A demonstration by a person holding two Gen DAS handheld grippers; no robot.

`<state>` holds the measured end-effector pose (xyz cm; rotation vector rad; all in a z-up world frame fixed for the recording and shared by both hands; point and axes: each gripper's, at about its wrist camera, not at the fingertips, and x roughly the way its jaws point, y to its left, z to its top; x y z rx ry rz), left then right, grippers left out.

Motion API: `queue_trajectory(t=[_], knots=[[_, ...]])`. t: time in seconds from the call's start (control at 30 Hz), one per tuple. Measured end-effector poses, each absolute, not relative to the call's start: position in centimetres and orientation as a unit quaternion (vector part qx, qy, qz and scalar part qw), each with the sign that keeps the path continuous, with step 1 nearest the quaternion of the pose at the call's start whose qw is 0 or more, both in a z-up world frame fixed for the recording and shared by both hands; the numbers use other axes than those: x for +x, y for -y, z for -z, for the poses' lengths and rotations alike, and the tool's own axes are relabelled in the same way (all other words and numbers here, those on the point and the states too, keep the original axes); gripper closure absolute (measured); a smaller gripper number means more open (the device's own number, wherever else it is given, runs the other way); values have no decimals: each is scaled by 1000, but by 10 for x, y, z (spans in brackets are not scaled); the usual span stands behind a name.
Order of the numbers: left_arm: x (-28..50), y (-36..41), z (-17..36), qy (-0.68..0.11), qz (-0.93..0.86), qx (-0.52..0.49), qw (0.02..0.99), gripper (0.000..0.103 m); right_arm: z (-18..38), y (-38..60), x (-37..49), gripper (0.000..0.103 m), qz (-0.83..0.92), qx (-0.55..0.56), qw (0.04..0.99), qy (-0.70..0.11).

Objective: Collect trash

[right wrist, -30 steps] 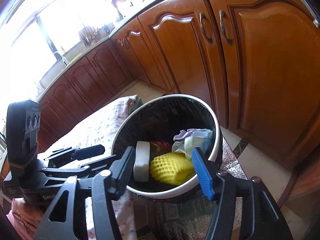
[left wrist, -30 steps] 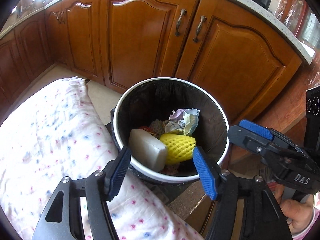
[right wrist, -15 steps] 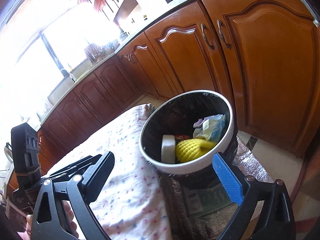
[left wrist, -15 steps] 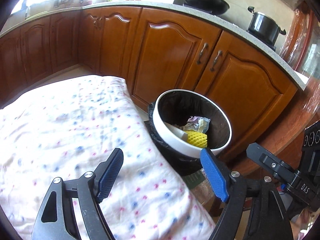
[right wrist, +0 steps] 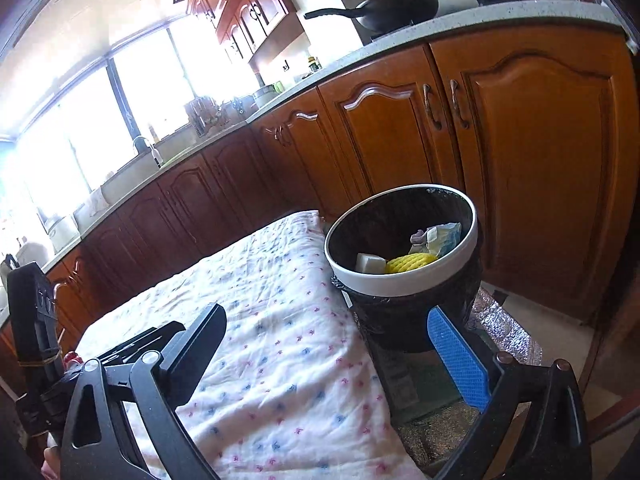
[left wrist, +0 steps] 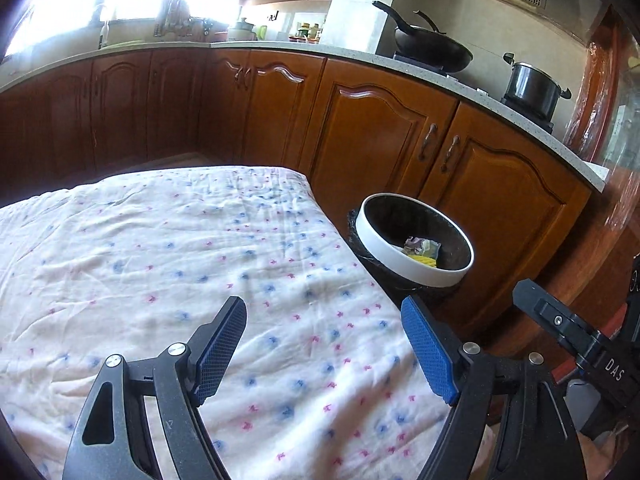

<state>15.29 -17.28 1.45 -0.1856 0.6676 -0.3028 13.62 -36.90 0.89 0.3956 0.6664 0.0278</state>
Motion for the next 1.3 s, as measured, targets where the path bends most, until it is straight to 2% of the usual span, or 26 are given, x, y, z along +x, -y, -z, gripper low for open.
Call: queue_trajectory(t=[0.1,0.27,0.5,0.8,1.3], knots=[[137,163,-26,-300,137,-89,940,23,-23,360,131,1,2,159,935,-316],[106,152,-36,-234,101,-77,964,1,-49,344,109,0,46,97,961,-254],[67,151,-12,-193,59,-64,977,1,-41,326,92,0,58,72,974,-205],[45,152,14,-197,33,-53,978,1,-18,311,82,0,34,70,972,-220],[43,133,13,-198,5,-45,979,1,-4,299,71,0,7,72,972,-222]])
